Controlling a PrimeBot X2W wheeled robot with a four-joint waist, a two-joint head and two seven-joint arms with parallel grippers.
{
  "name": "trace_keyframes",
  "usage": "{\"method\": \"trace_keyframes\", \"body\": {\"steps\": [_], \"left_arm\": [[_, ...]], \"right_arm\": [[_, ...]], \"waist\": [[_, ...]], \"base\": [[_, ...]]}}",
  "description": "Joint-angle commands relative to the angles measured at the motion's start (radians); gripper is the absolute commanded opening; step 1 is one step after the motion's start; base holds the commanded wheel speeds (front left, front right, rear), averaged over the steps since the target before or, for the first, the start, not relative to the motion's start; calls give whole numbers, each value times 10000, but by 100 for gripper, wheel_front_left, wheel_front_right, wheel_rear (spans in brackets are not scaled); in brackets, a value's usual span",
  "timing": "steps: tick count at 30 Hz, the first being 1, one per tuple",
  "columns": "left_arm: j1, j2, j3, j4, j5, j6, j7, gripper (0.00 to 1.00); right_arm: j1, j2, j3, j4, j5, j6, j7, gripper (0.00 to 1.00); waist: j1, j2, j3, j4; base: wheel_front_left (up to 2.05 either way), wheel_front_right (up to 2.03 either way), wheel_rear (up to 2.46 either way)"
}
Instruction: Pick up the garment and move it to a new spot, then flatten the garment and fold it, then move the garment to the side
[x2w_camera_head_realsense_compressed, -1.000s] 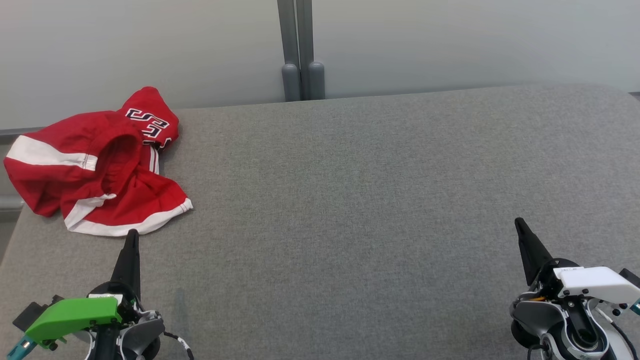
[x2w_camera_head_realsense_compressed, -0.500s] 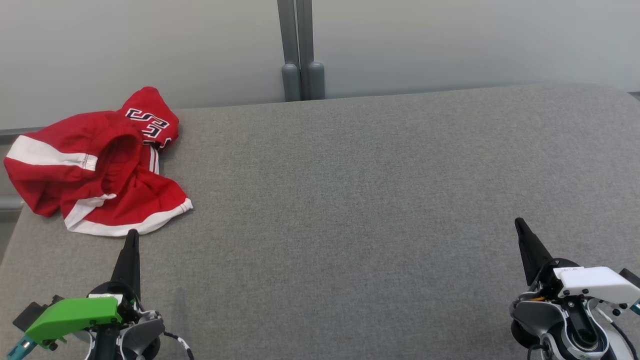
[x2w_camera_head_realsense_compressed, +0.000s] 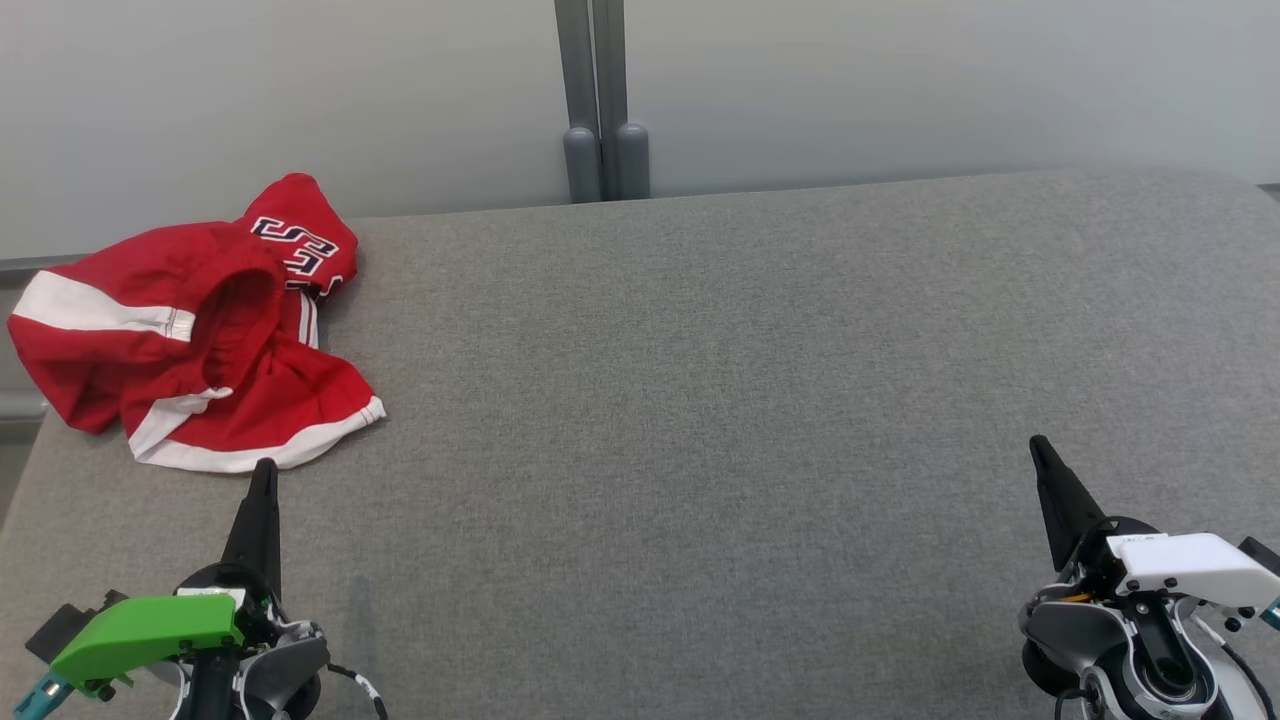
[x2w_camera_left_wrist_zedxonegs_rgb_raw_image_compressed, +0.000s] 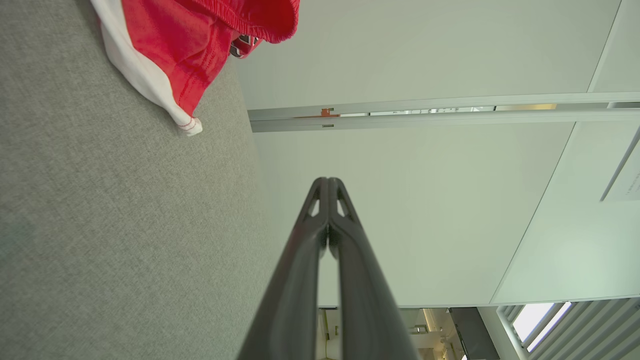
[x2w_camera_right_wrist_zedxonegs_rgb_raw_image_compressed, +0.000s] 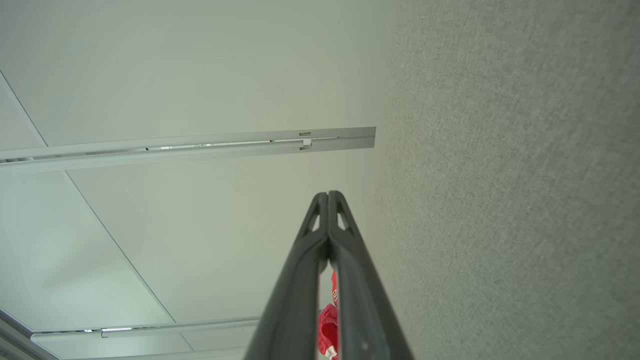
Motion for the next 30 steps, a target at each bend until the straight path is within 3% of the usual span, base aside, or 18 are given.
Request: {"method": "trace_keyframes", "body": {"steps": [1, 22, 23, 24, 25, 30], "left_arm": [[-116, 5, 15, -15, 4, -53, 26, 0], [-117, 5, 15, -15, 4, -53, 24, 0], [11, -4, -6, 25, 1, 2, -2, 100], [33, -11, -16, 72, 7, 4, -16, 0], [135, -38, -20, 203, 1, 13, -9, 100], [356, -76, -206, 301, 82, 19, -186, 100]], "right_arm": [[-82, -4, 3, -20, -39, 9, 17, 0], [-82, -4, 3, -20, -39, 9, 18, 0], [13, 2, 0, 29, 1, 2, -1, 100], [35, 11, 8, 69, -4, 0, -13, 0], [134, 48, 9, 193, 1, -2, -5, 100], [354, 92, 142, 302, -71, -2, -186, 100]], "waist": [[0, 0, 0, 0], [0, 0, 0, 0], [0, 0, 0, 0], [0, 0, 0, 0], [0, 0, 0, 0], [0, 0, 0, 0]], "base": [[0, 0, 0], [0, 0, 0], [0, 0, 0], [0, 0, 0], [0, 0, 0], [0, 0, 0]]}}
